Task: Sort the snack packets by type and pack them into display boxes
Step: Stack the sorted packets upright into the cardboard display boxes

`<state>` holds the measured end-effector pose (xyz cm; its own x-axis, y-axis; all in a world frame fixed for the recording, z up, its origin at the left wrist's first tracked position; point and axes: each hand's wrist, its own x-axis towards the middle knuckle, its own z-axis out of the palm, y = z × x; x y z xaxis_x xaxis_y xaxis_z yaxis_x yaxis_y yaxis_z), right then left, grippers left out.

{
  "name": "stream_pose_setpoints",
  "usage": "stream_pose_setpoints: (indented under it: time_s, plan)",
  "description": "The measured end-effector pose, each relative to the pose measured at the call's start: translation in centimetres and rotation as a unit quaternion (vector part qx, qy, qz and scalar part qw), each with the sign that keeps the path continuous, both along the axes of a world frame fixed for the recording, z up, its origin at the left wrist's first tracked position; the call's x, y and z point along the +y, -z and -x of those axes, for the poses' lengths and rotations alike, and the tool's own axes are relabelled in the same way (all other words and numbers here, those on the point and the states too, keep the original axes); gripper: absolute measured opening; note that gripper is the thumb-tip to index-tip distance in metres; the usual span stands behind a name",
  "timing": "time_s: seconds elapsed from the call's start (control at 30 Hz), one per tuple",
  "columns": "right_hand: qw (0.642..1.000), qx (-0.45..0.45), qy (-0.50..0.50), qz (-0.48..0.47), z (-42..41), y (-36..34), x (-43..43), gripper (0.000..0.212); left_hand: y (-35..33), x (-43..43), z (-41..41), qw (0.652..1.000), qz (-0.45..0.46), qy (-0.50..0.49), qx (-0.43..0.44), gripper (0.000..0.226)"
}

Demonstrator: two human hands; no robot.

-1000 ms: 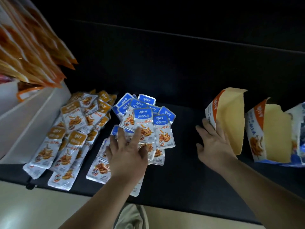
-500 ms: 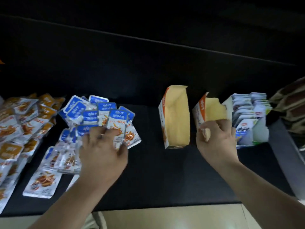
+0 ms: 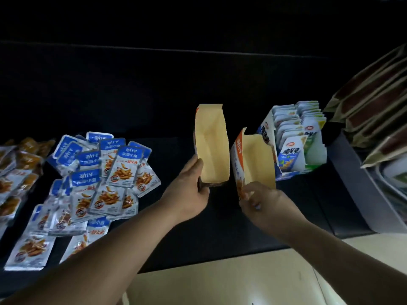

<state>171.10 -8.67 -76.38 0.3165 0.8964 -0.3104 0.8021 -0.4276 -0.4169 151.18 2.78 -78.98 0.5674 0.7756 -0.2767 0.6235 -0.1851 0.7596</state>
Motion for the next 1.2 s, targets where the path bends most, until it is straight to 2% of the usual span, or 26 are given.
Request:
stream_pose_setpoints:
  time_s: [0.07, 0.13, 0.23, 0.4, 0.53, 0.63, 0.73, 0.83, 0.9, 1.0, 1.2]
  plan:
    - [0.999, 0.006, -0.019, 0.032, 0.7, -0.7, -1.7, 0.017, 0.1, -0.1, 0.4, 0.999, 0.021, -0.005, -0.028, 0.078]
    - [0.998, 0.026, -0.014, 0.053, 1.7, -1.2, -3.0, 0.028, -0.1, -0.6, 1.0, 0.999, 0.001, -0.03, -0.035, 0.07]
    - [0.995, 0.065, 0.068, 0.041, 2.9, -1.3, -3.2, 0.031, -1.0, -1.8, 2.3, 0.997, -0.027, -0.071, -0.024, 0.059]
    - [0.982, 0.102, 0.149, 0.063, 2.8, -1.0, -2.3, 0.025, -3.1, -4.2, 4.2, 0.999, 0.009, -0.039, -0.023, 0.057]
    - [0.955, 0.174, 0.237, 0.05, 2.5, -2.4, -3.8, 0.024, -5.5, -5.7, 5.4, 0.999, 0.021, -0.022, -0.016, 0.056]
    - [0.949, 0.201, 0.236, 0.05, 3.2, -5.2, -5.1, 0.025, -7.2, -7.0, 5.6, 0.999, 0.04, 0.004, -0.011, 0.056]
    - [0.935, 0.248, 0.249, 0.048, 5.0, -8.8, -5.4, 0.021, -8.7, -8.2, 5.1, 0.994, 0.099, 0.037, -0.011, 0.055]
    - [0.938, 0.258, 0.224, 0.054, 7.3, -11.7, -5.2, 0.02, -10.2, -9.3, 4.9, 0.98, 0.175, 0.08, -0.041, 0.049]
    - [0.952, 0.245, 0.174, 0.064, 9.0, -12.3, -5.2, 0.023, -10.9, -9.8, 5.3, 0.975, 0.205, 0.072, -0.052, 0.041]
    - [0.978, 0.182, 0.065, 0.083, 12.3, -11.7, -4.5, 0.028, -11.5, -9.4, 7.4, 0.969, 0.245, 0.01, -0.036, 0.034]
    - [0.993, 0.051, -0.066, 0.082, 18.2, -6.8, -2.6, 0.036, -8.7, -8.5, 12.6, 0.936, 0.32, -0.141, -0.038, 0.031]
